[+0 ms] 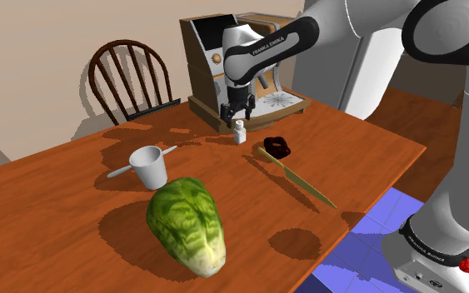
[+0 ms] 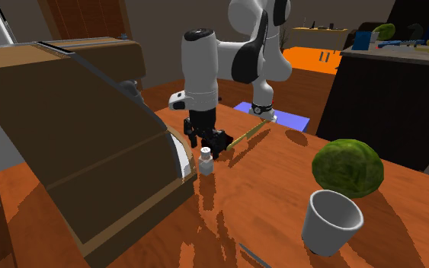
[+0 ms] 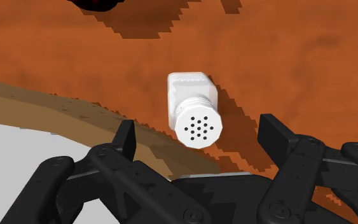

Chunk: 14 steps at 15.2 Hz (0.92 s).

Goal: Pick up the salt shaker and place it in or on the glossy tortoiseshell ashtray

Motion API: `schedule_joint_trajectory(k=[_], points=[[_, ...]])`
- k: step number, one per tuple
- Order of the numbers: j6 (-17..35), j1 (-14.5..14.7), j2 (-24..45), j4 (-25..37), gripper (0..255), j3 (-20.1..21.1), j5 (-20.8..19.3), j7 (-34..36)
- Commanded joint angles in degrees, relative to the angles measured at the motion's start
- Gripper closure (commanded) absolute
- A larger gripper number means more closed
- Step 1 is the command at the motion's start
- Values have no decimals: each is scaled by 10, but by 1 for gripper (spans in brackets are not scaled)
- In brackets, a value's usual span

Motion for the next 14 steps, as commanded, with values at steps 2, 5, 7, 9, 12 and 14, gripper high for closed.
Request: schedule_joint_trajectory(k=[2, 5, 7, 9, 12, 14], points=[[1, 0, 0, 0, 0, 0, 0, 0], [1, 0, 0, 0, 255, 0, 0, 0], [1, 0, 0, 0, 255, 0, 0, 0], [1, 0, 0, 0, 255, 0, 0, 0], [1, 0, 0, 0, 255, 0, 0, 0], [1, 0, 0, 0, 255, 0, 0, 0]])
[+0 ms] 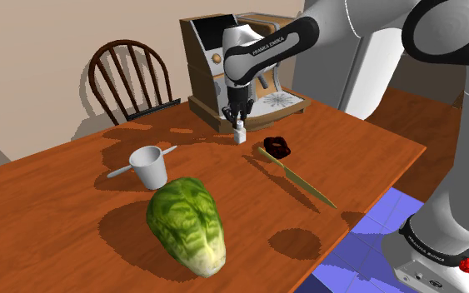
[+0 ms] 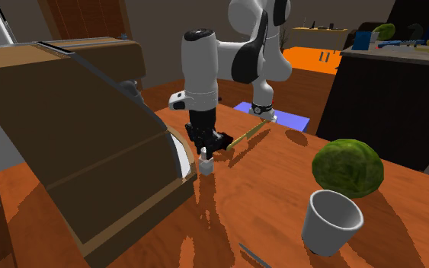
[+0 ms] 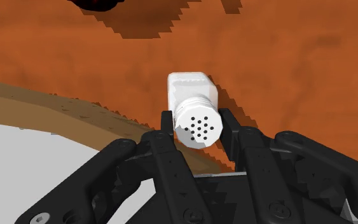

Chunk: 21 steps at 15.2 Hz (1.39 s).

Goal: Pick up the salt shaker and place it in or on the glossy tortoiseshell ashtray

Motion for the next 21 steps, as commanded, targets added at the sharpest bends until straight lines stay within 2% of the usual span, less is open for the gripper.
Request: schedule_joint_trajectory(k=[1, 21], points=[[-7, 0, -3, 4, 255, 0, 0, 0], [-146, 0, -38, 109, 255, 2, 5, -2]])
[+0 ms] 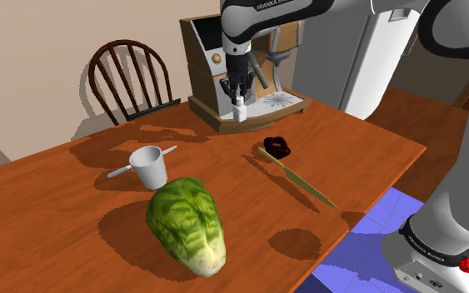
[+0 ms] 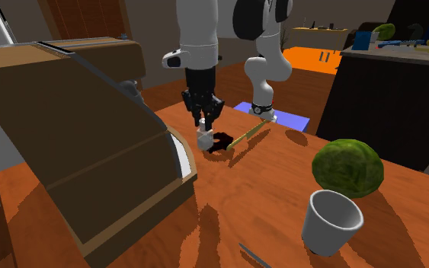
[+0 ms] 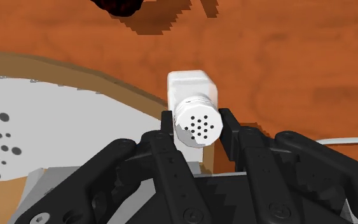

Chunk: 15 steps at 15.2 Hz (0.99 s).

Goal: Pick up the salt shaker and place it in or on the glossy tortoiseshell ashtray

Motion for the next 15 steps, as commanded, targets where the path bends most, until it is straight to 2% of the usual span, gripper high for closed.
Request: schedule_joint_trajectory(k=[1, 3, 9, 15], points=[[-15, 1, -2, 13, 255, 1, 0, 1], [-22, 1, -2, 20, 255, 1, 0, 1], [0, -18, -146, -146, 255, -6, 15, -25], [-9, -32, -290, -281, 255, -21, 25, -57]])
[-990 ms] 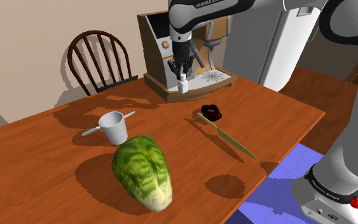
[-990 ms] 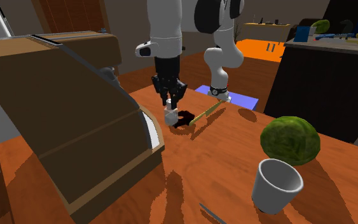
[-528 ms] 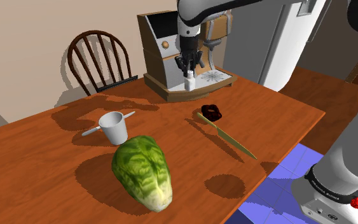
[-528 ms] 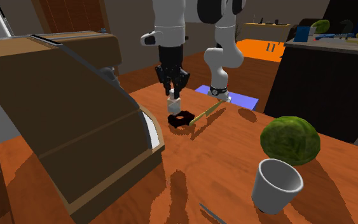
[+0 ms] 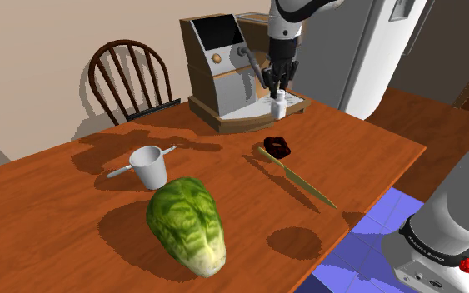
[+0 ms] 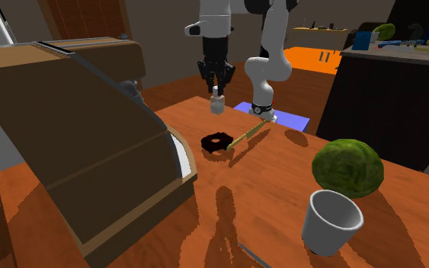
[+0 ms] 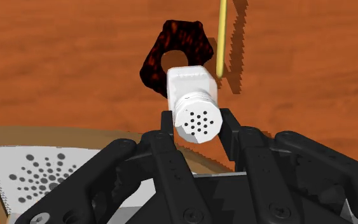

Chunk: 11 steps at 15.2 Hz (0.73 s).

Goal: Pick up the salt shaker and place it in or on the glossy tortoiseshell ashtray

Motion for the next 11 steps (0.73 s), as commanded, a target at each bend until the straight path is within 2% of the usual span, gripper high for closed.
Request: schedule_joint_trajectory(k=[1, 11], points=[[2, -1, -25, -27, 255, -2, 1, -3], [79, 0, -13, -92, 255, -1, 1, -3]])
